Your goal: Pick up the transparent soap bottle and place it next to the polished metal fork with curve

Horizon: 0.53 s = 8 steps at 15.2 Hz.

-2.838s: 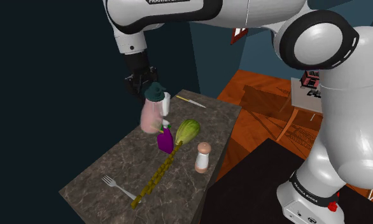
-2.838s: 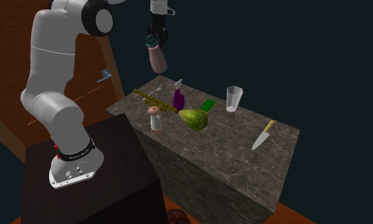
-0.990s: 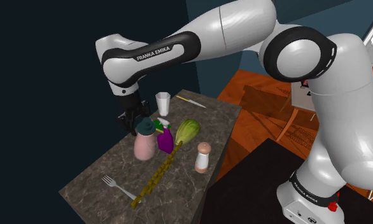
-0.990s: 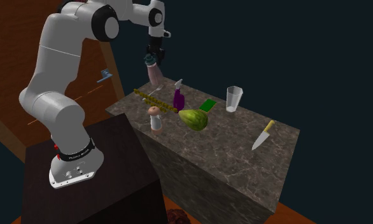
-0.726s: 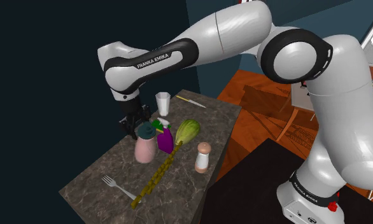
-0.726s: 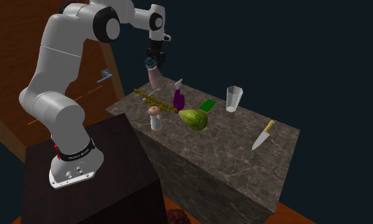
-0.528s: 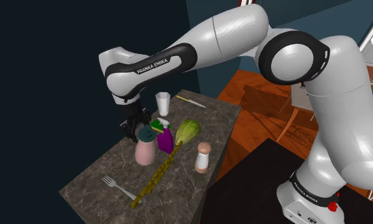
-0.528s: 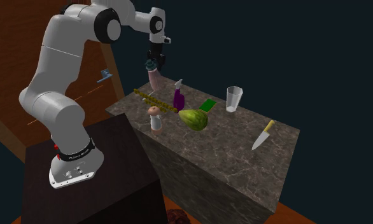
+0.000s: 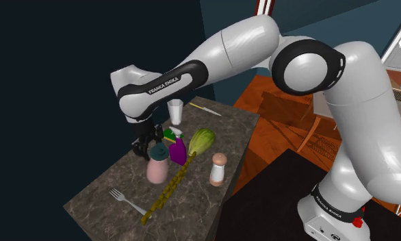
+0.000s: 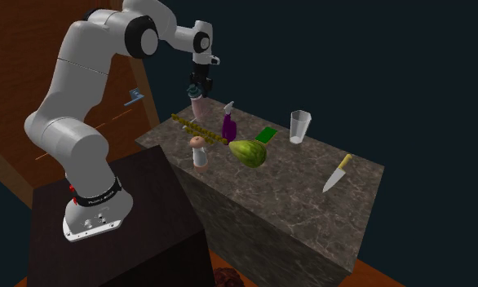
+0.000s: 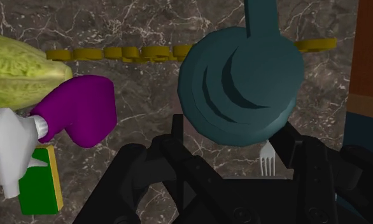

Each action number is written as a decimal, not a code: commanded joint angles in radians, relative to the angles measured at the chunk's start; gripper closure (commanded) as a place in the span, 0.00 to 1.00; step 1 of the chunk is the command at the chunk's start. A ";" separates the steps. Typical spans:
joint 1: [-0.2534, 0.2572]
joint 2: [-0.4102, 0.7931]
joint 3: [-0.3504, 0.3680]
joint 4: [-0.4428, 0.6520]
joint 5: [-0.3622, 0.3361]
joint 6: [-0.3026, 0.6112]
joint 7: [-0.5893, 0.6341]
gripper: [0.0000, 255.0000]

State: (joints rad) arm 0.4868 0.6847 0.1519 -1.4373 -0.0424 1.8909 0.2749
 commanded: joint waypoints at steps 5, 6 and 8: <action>0.002 0.041 -0.004 -0.014 -0.005 0.055 0.000 1.00; 0.002 0.048 -0.004 -0.016 -0.005 0.065 0.000 1.00; 0.003 0.063 -0.005 -0.018 -0.007 0.082 0.000 1.00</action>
State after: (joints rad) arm 0.4902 0.7426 0.1470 -1.4518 -0.0488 1.9633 0.2752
